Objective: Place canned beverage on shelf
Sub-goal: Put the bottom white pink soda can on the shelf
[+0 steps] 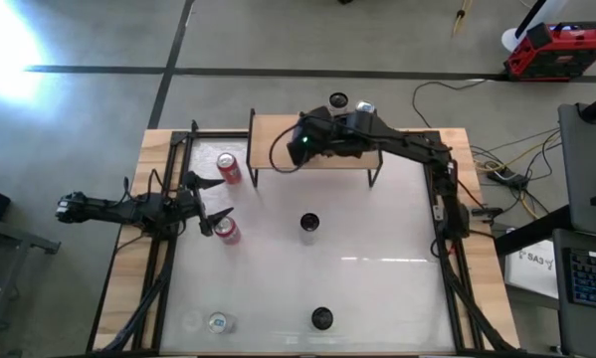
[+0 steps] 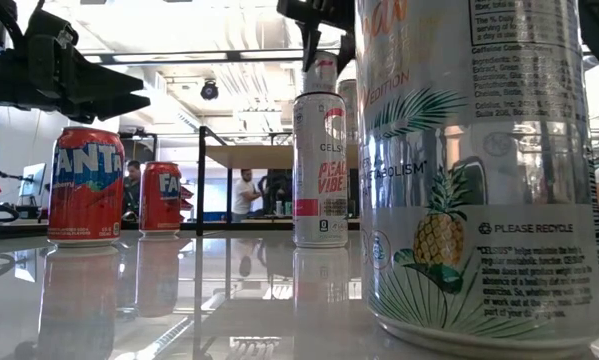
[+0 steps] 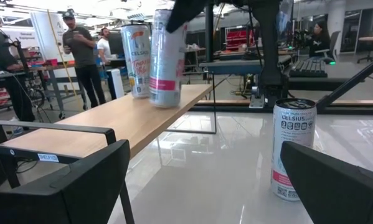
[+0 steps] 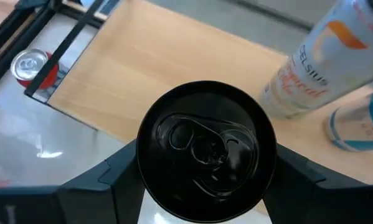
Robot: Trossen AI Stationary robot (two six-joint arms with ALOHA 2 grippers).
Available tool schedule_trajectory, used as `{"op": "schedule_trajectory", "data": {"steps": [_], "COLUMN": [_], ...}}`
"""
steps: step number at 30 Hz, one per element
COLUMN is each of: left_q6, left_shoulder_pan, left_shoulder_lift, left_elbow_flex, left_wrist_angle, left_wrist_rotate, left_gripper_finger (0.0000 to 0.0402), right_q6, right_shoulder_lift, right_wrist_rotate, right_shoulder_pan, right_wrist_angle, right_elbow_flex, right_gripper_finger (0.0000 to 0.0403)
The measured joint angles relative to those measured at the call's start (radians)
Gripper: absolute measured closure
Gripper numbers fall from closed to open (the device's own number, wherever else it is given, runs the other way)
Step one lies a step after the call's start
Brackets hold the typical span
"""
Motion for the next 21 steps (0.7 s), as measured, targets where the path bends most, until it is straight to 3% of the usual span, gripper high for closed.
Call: {"op": "schedule_trajectory", "data": {"steps": [21], "left_q6": [0.0], "left_shoulder_pan": [0.0], "left_shoulder_lift": [0.0], "left_elbow_flex": [0.0], "left_wrist_angle": [0.0], "left_wrist_rotate": [0.0], "left_gripper_finger": [0.0002], "right_q6": [-0.06], "right_shoulder_lift": [-0.012], "right_wrist_rotate": [-0.032], "right_shoulder_pan": [-0.032], "right_wrist_angle": [0.002], "right_elbow_flex": [-0.001], "right_gripper_finger": [0.0156]}}
